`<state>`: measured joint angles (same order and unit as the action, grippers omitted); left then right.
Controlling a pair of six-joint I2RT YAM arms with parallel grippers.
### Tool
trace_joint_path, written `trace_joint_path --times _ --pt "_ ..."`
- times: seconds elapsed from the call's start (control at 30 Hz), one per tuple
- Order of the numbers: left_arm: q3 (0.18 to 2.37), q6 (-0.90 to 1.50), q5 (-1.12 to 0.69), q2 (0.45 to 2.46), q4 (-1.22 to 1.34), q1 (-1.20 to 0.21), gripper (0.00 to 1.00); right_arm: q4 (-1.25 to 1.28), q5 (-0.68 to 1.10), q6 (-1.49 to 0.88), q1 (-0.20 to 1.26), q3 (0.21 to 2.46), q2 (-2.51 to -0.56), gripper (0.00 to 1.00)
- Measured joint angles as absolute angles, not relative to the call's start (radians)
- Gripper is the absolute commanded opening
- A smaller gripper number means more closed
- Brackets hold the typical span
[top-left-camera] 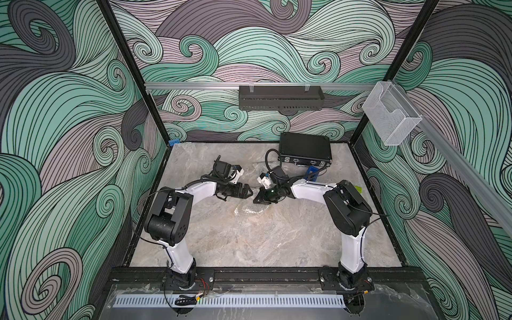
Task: Wrap bowls in bubble wrap
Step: Stick the bubble-wrapped bowl at the center of the board.
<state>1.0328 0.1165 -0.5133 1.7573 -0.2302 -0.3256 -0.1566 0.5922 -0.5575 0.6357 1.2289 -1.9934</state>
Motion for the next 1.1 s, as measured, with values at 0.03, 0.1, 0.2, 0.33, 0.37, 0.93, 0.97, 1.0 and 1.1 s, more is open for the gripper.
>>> trace_joint_path --times 0.03,0.1,0.2,0.33,0.37,0.93,0.97,1.0,1.1 --pt "1.028 0.113 -0.527 1.759 -0.222 -0.326 0.95 -0.157 0.592 -0.558 0.636 1.229 -1.993 0.0" --pt "1.021 0.107 -0.549 1.759 -0.214 -0.326 0.95 -0.157 0.592 -0.557 0.636 1.229 -1.993 0.0" --pt "1.019 0.097 -0.581 1.761 -0.197 -0.326 0.94 -0.157 0.592 -0.557 0.635 1.229 -1.993 0.0" --pt "1.02 0.088 -0.604 1.787 -0.191 -0.326 0.92 -0.158 0.592 -0.557 0.636 1.229 -1.993 0.0" --pt "1.02 0.087 -0.607 1.798 -0.191 -0.326 0.91 -0.158 0.592 -0.557 0.635 1.229 -1.993 0.0" --pt "1.119 0.098 -0.619 1.897 -0.22 -0.33 0.65 -0.165 0.592 -0.556 0.635 1.232 -1.994 0.0" --pt "1.122 0.099 -0.62 1.902 -0.221 -0.33 0.63 -0.165 0.592 -0.555 0.635 1.232 -1.994 0.0" --pt "1.124 0.101 -0.622 1.906 -0.222 -0.331 0.61 -0.165 0.592 -0.555 0.635 1.232 -1.994 0.0" --pt "1.131 0.103 -0.636 1.917 -0.223 -0.332 0.51 -0.165 0.592 -0.554 0.635 1.232 -1.994 0.0"
